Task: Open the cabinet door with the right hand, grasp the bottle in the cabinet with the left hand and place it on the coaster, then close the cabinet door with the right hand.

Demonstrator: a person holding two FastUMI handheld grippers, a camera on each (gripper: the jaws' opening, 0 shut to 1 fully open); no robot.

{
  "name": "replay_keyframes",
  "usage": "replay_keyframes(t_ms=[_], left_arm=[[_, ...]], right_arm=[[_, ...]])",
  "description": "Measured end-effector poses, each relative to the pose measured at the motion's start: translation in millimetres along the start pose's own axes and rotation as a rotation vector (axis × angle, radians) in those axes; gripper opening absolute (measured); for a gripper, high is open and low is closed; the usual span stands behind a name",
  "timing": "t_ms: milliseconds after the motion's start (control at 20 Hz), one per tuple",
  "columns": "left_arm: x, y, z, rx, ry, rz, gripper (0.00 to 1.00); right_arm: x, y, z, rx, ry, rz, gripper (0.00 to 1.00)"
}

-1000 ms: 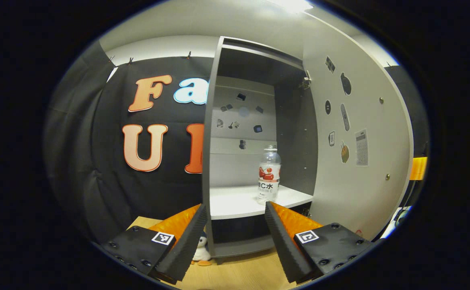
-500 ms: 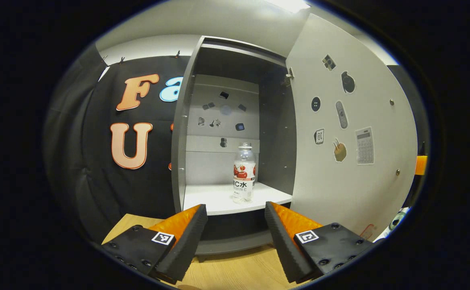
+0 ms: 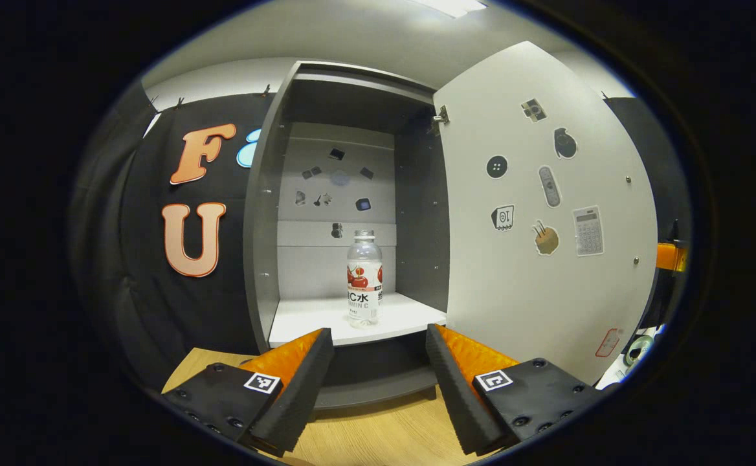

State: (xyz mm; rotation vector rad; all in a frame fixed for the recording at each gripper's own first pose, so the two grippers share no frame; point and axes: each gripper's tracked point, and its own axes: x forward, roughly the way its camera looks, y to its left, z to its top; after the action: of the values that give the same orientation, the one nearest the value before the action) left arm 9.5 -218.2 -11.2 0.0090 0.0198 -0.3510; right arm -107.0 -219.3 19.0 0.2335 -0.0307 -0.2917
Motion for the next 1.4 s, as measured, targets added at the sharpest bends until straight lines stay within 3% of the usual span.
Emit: replay_keyframes(t_ms=[50,100,150,200,250,300,450,500,650,800,900,950,1000,1100,1400], left_arm=[[2,0,-1,0.003,0.0,-0.002,0.94],[3,-1,-1,0.004,0.001,-0.005,0.94],[5,-2,-2,0.005,0.004,-0.01,0.94],[8,-3,-2,0.005,0.008,-0.016,0.94],[11,-4,-1,0.004,0.007,-0.022,0.94],[15,-6,1,0.003,0.004,-0.028,0.94],[31,-6,0,0.008,0.0,-0.048,0.94],[36,-6,0,0.011,0.0,-0.054,0.94],[52,-4,-3,0.007,0.001,-0.068,0.94],[68,2,-8,-0.006,0.007,-0.076,0.94],[82,6,-9,-0.004,0.004,-0.077,0.94],[88,10,-9,0.002,0.0,-0.073,0.94],[95,14,-9,0.006,-0.006,-0.069,0.94],[108,19,-9,0.009,-0.015,-0.075,0.94],[149,33,-8,0.021,-0.044,-0.097,0.94]], right_arm=[[-1,-1,0,0.013,-0.004,0.006,0.33],[-1,-3,-1,0.015,-0.011,0.001,0.23],[-1,-5,-1,0.016,-0.009,-0.008,0.34],[-1,-5,-2,0.021,-0.001,-0.012,0.23],[-1,-7,-3,0.021,0.007,-0.021,0.27],[-1,-10,-5,0.016,0.013,-0.038,0.2],[-9,-11,-5,0.04,0.022,-0.096,0.4],[-12,-10,-5,0.065,0.024,-0.103,0.38],[-21,-12,-7,0.106,0.043,-0.129,0.53],[-31,-7,-5,0.05,0.028,-0.18,0.59],[-38,-3,-3,0.012,0.029,-0.203,0.69],[-43,8,1,0.01,0.027,-0.192,0.79],[-46,18,4,0.014,0.022,-0.182,0.77],[-49,38,6,0.003,0.012,-0.17,0.85],[-38,102,-1,-0.057,-0.001,-0.131,0.88]])
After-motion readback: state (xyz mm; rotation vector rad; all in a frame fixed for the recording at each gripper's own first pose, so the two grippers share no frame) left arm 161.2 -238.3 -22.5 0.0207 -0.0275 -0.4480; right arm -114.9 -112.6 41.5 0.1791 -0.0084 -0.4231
